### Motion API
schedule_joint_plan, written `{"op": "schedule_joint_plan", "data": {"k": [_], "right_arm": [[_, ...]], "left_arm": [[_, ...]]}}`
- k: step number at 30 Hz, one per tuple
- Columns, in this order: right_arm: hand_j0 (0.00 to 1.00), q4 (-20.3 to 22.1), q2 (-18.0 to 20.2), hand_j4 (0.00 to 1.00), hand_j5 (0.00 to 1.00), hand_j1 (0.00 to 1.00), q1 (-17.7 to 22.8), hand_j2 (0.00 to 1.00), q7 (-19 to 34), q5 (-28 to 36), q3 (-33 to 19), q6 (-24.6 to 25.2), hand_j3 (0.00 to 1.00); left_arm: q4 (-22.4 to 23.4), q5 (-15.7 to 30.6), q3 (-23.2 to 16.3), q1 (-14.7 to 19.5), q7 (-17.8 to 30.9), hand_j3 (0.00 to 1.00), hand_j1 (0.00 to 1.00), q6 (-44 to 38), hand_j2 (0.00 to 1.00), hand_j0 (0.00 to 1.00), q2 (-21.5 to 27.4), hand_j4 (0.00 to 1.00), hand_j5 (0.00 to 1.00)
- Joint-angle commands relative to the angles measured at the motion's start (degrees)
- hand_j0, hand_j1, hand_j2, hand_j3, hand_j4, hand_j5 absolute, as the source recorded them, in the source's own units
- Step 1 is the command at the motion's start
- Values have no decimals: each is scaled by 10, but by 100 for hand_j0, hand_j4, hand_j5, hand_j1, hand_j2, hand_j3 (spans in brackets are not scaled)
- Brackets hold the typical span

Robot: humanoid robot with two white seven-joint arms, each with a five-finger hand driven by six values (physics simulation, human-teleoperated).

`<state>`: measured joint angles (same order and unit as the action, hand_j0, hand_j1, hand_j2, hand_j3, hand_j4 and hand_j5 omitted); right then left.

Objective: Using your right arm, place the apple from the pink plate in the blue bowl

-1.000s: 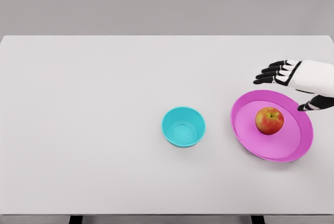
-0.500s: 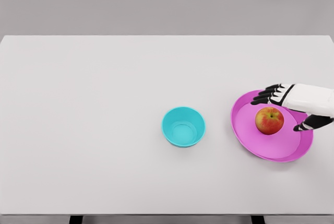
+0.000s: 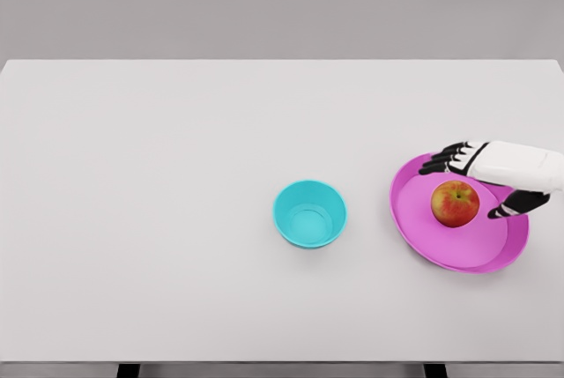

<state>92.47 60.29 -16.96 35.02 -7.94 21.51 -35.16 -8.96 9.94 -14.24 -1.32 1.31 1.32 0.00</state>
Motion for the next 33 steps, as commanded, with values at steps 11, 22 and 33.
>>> {"op": "schedule_joint_plan", "data": {"k": [11, 22, 33], "right_arm": [[100, -35, -12, 100, 100, 100, -3, 100, 0, -3, 20, 2, 100], [100, -69, -27, 100, 100, 100, -41, 100, 0, -9, 71, 2, 100], [100, -68, -29, 100, 100, 100, -41, 100, 0, -9, 82, 2, 100]], "left_arm": [[0, 0, 0, 0, 0, 100, 100, 0, 100, 100, 0, 100, 100], [0, 0, 0, 0, 0, 100, 100, 0, 100, 100, 0, 100, 100], [0, 0, 0, 0, 0, 100, 100, 0, 100, 100, 0, 100, 100]]}}
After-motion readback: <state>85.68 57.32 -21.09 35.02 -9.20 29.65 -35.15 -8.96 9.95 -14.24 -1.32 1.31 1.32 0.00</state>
